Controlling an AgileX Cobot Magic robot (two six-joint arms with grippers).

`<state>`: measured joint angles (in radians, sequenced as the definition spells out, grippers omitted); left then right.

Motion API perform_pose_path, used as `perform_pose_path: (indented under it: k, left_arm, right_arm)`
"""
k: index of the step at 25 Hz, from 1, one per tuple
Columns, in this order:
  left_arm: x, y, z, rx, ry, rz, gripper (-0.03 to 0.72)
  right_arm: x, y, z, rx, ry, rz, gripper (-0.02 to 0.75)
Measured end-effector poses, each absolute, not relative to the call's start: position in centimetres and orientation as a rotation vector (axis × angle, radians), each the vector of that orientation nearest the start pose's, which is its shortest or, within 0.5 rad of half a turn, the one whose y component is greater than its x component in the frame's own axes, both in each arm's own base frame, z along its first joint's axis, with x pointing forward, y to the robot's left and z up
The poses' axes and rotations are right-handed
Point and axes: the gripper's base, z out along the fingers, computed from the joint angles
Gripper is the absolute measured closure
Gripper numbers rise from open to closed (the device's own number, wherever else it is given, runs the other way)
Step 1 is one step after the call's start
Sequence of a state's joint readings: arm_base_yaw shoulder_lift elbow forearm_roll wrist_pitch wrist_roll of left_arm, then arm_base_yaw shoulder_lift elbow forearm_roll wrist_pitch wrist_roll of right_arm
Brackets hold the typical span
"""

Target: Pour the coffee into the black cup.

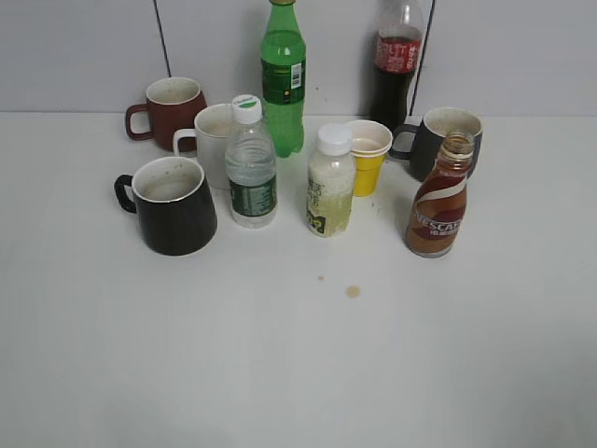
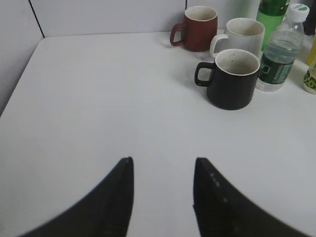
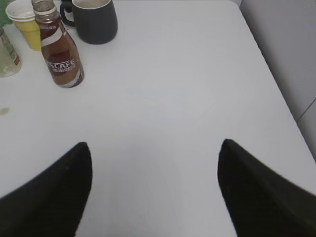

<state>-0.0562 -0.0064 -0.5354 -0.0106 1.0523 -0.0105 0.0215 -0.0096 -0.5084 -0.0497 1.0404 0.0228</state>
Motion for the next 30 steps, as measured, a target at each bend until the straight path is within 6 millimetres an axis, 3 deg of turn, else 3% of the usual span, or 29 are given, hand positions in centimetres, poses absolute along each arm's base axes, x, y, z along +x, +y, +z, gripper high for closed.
perform_pose_path:
  k: [30]
  left_arm:
    - [-0.99,-0.03,28.77,0.046,1.994,-0.056,0.374]
  right_arm:
    - [-0.64,-0.41,28.11,-0.001,2.006,-0.029,0.15]
